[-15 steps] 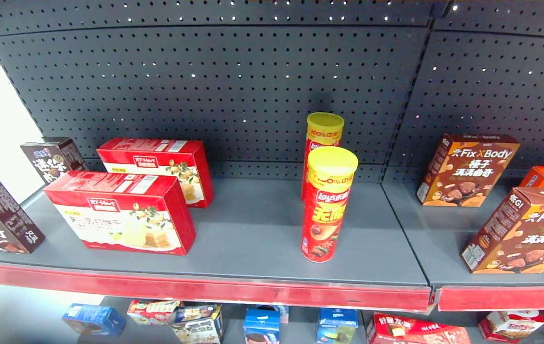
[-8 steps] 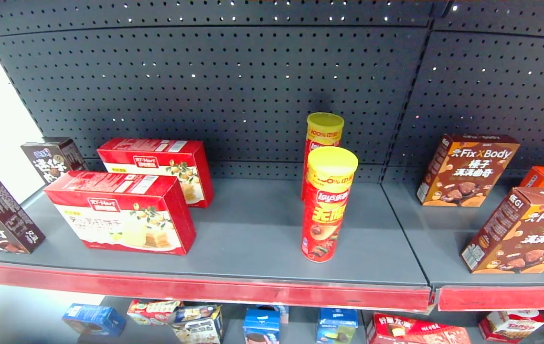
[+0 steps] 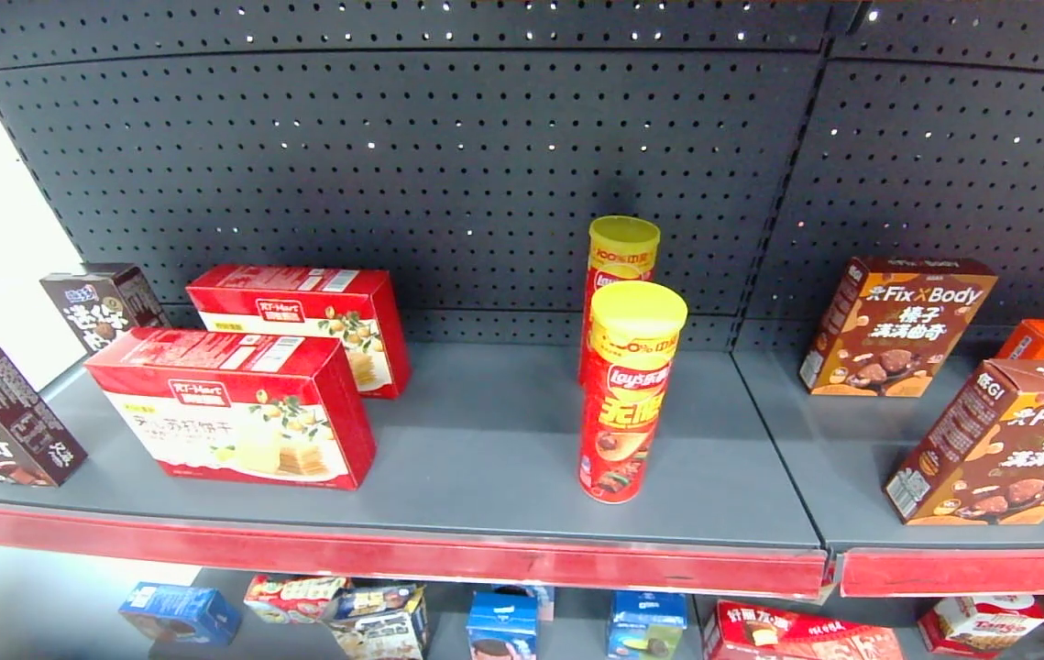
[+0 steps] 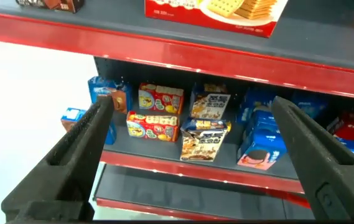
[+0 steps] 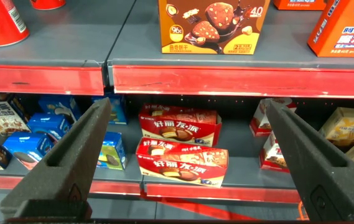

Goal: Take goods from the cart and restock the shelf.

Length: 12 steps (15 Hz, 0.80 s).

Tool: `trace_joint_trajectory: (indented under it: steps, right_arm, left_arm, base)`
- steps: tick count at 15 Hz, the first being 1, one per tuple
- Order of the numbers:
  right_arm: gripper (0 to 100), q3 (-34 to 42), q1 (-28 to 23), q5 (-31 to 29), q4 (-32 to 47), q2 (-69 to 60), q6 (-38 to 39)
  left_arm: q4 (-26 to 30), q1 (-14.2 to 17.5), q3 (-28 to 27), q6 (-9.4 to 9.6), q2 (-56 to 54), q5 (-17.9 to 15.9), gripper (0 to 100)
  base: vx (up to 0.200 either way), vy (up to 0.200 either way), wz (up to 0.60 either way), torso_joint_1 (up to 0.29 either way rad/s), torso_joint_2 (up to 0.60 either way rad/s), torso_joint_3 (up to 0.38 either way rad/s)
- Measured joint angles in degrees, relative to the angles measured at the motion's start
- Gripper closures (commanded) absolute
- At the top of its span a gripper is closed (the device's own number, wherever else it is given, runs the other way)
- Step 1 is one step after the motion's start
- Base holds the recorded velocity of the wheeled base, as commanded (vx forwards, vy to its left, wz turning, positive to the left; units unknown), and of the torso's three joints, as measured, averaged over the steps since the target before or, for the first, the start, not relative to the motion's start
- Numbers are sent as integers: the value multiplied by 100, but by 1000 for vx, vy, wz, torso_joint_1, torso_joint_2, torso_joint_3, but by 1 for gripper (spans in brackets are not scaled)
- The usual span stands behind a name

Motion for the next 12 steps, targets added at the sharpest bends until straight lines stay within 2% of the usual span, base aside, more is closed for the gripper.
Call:
trace_joint_trajectory:
  steps: [1, 2, 3, 7, 12]
  right_arm:
    - [0, 0, -2, 0, 0, 0, -2]
    - [0, 0, -5, 0, 0, 0, 0]
    - [0, 0, -5, 0, 0, 0, 0]
    - [0, 0, 0, 0, 0, 0, -2]
    - [0, 0, -5, -1, 0, 0, 0]
  left_arm:
    - [-104, 0, 26, 155, 0, -18, 0]
    - [-300, 0, 83, 407, 0, -38, 0]
    - [-243, 0, 128, 618, 0, -40, 0]
    - [-95, -6, 166, 702, 5, -245, 0]
    - [-100, -9, 168, 642, 9, -243, 0]
  base:
    - [0, 0, 0, 0, 0, 0]
    - [0, 0, 0, 0, 0, 0]
    - [0, 0, 0, 0, 0, 0]
    - [0, 0, 0, 0, 0, 0]
    - [0, 0, 0, 0, 0, 0]
